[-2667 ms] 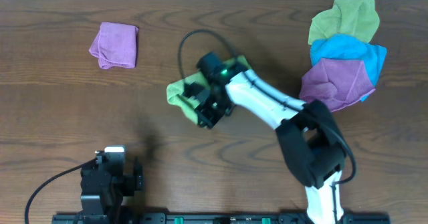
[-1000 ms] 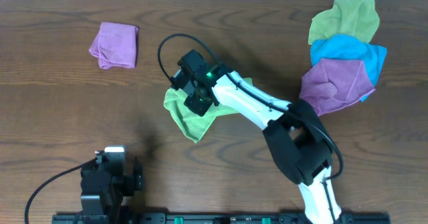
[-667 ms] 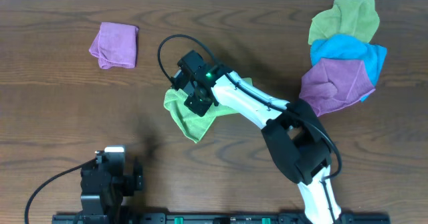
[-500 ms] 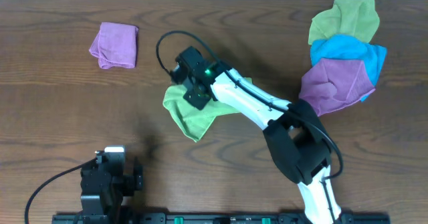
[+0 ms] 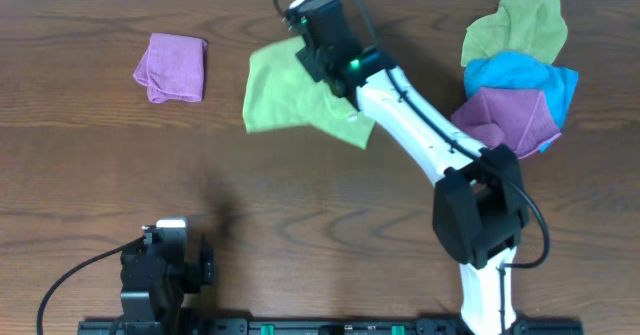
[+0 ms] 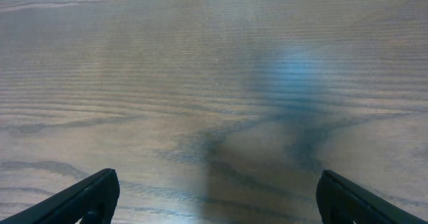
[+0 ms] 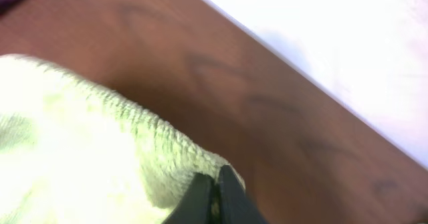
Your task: Fold the cloth
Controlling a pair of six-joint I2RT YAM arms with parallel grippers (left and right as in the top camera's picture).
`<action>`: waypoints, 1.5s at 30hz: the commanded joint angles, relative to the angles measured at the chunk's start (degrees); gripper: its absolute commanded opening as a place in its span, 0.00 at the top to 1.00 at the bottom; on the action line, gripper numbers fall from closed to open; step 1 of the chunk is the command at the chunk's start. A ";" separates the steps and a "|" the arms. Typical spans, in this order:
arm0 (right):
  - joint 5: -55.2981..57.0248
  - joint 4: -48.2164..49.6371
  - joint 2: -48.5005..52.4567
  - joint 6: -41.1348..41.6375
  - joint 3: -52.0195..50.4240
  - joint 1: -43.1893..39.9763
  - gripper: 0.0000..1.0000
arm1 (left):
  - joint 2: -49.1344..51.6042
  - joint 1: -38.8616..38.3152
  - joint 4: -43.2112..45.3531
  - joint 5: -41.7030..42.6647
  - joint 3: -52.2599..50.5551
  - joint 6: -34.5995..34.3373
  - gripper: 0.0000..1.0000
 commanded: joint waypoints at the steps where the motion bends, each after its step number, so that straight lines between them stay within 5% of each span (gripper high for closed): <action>1: 2.14 2.58 0.92 0.66 0.68 -1.42 0.60 | -0.31 -0.24 -2.23 -1.22 -0.50 1.25 0.05; 2: 4.02 3.10 1.05 0.83 0.68 -1.92 0.41 | -0.31 -0.24 -2.23 -1.22 -0.50 1.25 0.05; 4: 7.52 2.91 1.03 1.99 0.70 -2.69 0.22 | -0.31 -0.24 -2.23 -1.22 -0.50 1.25 0.05; 8: 7.10 -2.75 0.98 1.99 0.70 -2.69 0.20 | -0.31 -0.24 -2.23 -1.22 -0.50 1.25 0.05; 16: -9.90 -14.84 2.67 4.52 0.35 -2.38 0.45 | -0.31 -0.24 -2.23 -1.22 -0.50 1.25 0.05; 41: -10.60 -20.55 10.23 4.55 0.35 -6.51 0.62 | -0.31 -0.24 -2.23 -1.22 -0.50 1.25 0.05; 44: -10.60 -21.31 10.23 4.52 0.35 -6.54 0.76 | -0.31 -0.24 -2.23 -1.22 -0.50 1.25 0.05; 45: -10.60 -21.31 10.23 4.52 0.35 -6.54 0.90 | -0.31 -0.24 -2.23 -1.22 -0.50 1.25 0.05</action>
